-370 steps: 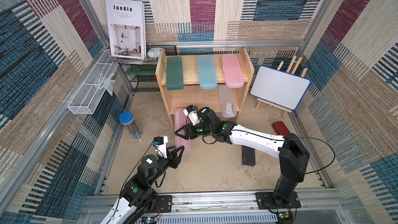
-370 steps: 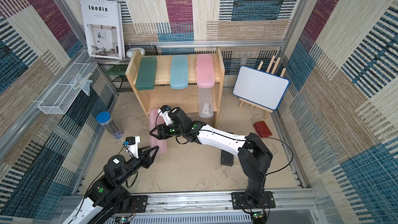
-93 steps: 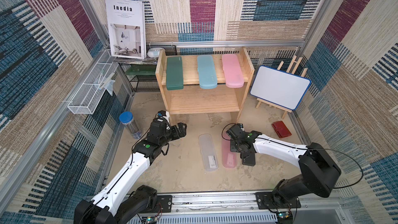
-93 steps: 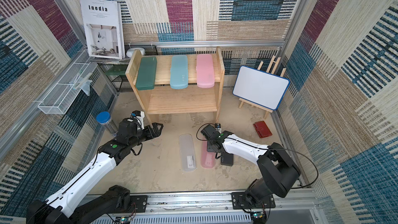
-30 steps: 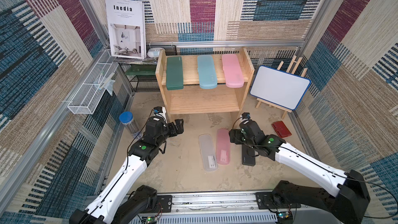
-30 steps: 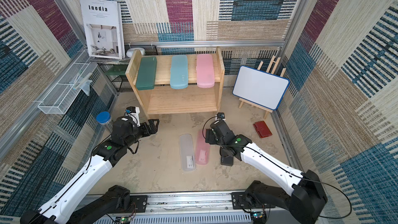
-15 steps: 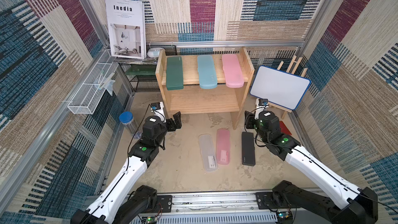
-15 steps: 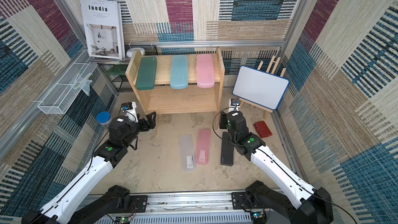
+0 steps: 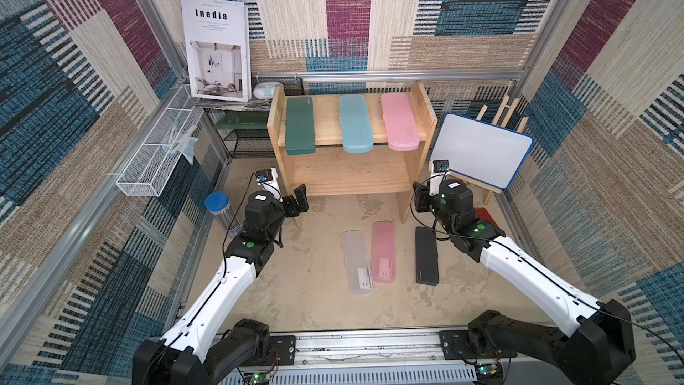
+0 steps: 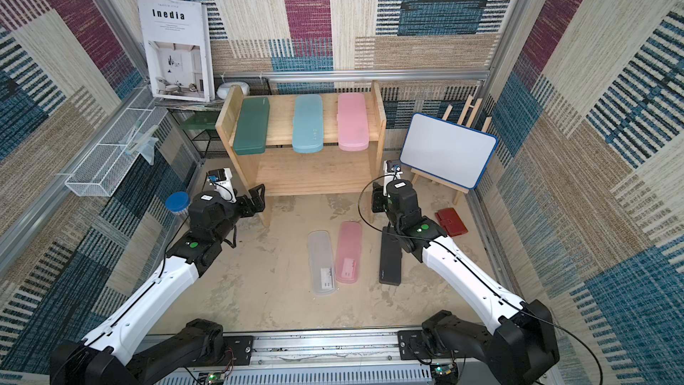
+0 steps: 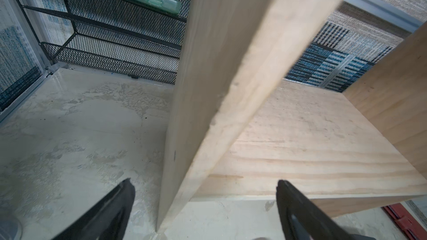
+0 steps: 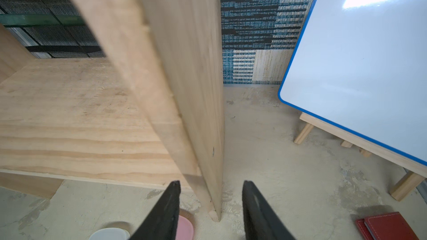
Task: Remove the pencil cases from the shelf
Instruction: Adjust the pencil case at the center of the board.
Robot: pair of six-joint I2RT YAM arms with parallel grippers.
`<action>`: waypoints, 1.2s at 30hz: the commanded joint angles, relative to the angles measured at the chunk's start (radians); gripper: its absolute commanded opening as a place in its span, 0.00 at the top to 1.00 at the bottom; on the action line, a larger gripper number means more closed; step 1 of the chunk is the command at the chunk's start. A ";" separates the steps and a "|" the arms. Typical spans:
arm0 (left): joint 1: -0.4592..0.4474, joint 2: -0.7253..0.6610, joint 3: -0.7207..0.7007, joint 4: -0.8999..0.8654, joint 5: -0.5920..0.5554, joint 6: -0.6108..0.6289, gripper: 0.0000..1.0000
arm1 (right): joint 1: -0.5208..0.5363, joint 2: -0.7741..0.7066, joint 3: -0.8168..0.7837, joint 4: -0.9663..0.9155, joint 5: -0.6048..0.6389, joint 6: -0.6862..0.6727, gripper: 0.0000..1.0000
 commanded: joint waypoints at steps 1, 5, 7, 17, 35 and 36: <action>0.017 0.023 0.019 0.052 0.024 -0.006 0.01 | -0.007 0.024 0.014 0.045 -0.022 -0.010 0.51; 0.044 0.058 0.034 0.065 0.046 -0.015 0.01 | -0.022 0.054 0.022 0.057 -0.030 -0.015 0.52; 0.056 0.072 0.038 0.072 0.055 -0.021 0.01 | -0.025 0.062 0.030 0.052 -0.037 -0.015 0.51; 0.063 -0.062 0.030 -0.013 0.199 -0.135 0.01 | -0.024 -0.086 0.054 -0.122 -0.136 -0.045 0.12; 0.004 -0.215 -0.047 -0.228 0.233 -0.220 0.01 | 0.190 -0.094 -0.247 -0.184 -0.339 0.414 0.00; -0.001 -0.206 -0.042 -0.229 0.232 -0.220 0.01 | 0.207 -0.055 -0.223 -0.188 -0.325 0.417 0.00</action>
